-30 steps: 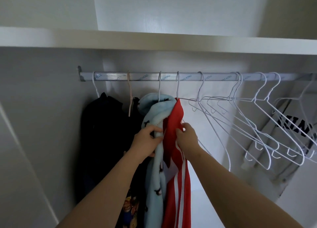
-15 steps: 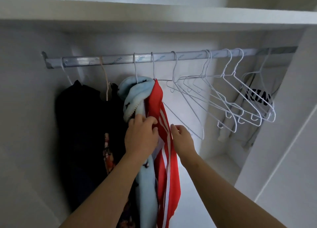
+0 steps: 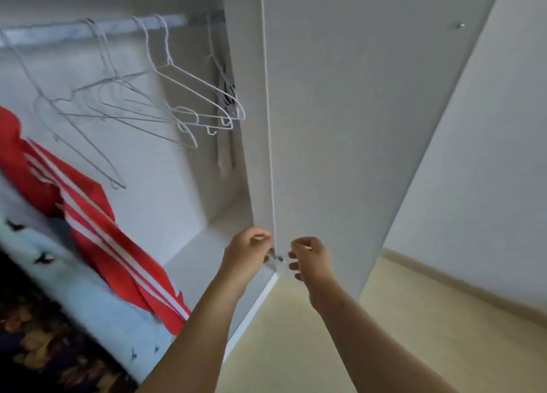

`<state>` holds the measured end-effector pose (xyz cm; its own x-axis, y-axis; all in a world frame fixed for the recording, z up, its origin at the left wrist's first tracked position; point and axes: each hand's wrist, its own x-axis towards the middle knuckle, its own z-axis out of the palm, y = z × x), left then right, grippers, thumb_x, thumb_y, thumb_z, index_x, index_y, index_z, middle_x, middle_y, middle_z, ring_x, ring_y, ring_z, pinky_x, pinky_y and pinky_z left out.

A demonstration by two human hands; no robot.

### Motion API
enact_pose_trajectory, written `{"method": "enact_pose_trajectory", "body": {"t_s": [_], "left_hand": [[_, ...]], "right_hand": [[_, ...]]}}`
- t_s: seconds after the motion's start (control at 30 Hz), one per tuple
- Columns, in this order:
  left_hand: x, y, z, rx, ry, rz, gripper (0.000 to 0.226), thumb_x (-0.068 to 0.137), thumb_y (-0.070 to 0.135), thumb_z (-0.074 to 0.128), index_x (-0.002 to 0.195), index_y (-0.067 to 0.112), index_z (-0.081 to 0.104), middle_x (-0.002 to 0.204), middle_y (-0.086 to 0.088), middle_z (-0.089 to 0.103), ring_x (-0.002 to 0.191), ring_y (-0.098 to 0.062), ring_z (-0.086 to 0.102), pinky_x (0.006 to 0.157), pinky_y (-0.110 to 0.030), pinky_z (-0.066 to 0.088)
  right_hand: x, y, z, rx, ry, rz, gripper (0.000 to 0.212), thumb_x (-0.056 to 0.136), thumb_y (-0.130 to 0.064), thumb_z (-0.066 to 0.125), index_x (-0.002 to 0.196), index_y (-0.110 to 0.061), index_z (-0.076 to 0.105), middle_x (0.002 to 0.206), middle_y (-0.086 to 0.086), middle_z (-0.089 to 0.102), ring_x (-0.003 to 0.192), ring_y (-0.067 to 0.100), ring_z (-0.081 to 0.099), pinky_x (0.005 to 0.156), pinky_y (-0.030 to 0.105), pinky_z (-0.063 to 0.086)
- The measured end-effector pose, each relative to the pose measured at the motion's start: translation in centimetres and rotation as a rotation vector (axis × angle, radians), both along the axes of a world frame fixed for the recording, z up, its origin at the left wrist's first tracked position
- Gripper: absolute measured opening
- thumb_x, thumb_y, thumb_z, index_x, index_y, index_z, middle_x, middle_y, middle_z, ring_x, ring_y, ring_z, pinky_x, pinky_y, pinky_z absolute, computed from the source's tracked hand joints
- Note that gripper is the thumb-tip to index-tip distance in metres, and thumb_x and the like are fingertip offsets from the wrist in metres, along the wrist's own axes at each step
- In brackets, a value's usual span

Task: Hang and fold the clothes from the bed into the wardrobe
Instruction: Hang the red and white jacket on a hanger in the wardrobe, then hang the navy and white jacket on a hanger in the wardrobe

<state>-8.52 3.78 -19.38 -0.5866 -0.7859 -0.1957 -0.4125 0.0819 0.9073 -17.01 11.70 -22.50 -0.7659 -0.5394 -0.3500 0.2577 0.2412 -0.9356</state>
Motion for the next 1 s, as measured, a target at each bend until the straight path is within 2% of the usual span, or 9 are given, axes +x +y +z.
{"method": "enact_pose_trajectory", "body": {"t_s": [0.07,0.23,0.47,0.6,0.77,1.0], "left_hand": [[-2.5,4.4,-1.6,0.060,-0.018,-0.090,0.014,0.091,0.021,0.052,0.082,0.028,0.061,0.080,0.005,0.062,0.068,-0.012,0.060,0.066,-0.027,0.045],[-8.0,21.8,-4.7,0.166,-0.122,-0.391,0.010,0.093,0.022,0.051,0.095,0.021,0.061,0.082,0.005,0.062,0.065,-0.010,0.059,0.060,-0.023,0.043],[-10.7,43.0,-7.9,0.242,-0.234,-0.786,0.011,0.092,0.020,0.051,0.084,0.021,0.059,0.073,0.004,0.056,0.061,-0.009,0.055,0.058,-0.022,0.040],[-11.8,53.2,-8.9,0.301,-0.301,-0.981,0.016,0.094,0.014,0.048,0.081,0.019,0.056,0.070,0.002,0.051,0.054,-0.010,0.046,0.051,-0.020,0.033],[-14.3,62.3,-9.4,0.283,-0.406,-1.110,0.018,0.094,0.014,0.047,0.079,0.020,0.054,0.070,0.002,0.051,0.053,-0.008,0.045,0.042,-0.015,0.032],[-22.1,75.3,-11.1,0.272,-0.392,-1.276,0.016,0.093,0.014,0.049,0.081,0.018,0.058,0.072,0.001,0.055,0.057,-0.010,0.049,0.051,-0.019,0.036]], "right_hand": [[-1.3,5.6,-0.8,0.026,-0.025,-0.106,0.007,0.092,-0.012,0.048,0.087,-0.015,0.052,0.076,0.000,0.055,0.060,0.014,0.049,0.055,0.022,0.037],[-2.6,25.3,-3.0,0.086,-0.131,-0.422,0.015,0.093,-0.010,0.047,0.080,-0.015,0.051,0.073,0.002,0.055,0.057,0.014,0.048,0.053,0.023,0.033],[-0.3,47.4,-5.2,0.130,-0.234,-0.848,0.010,0.092,-0.013,0.048,0.085,-0.012,0.054,0.073,0.001,0.057,0.058,0.014,0.049,0.055,0.023,0.036],[1.4,57.3,-6.0,0.090,-0.298,-1.085,0.012,0.092,-0.013,0.049,0.081,-0.013,0.055,0.072,0.002,0.057,0.058,0.015,0.049,0.055,0.024,0.036],[1.7,65.1,-7.5,0.011,-0.392,-1.277,0.014,0.091,-0.012,0.050,0.078,-0.015,0.056,0.071,0.002,0.058,0.058,0.016,0.049,0.056,0.023,0.035],[-4.2,77.0,-9.8,0.003,-0.399,-1.476,0.012,0.090,-0.011,0.050,0.079,-0.015,0.056,0.069,0.002,0.055,0.057,0.016,0.047,0.054,0.023,0.034]]}}
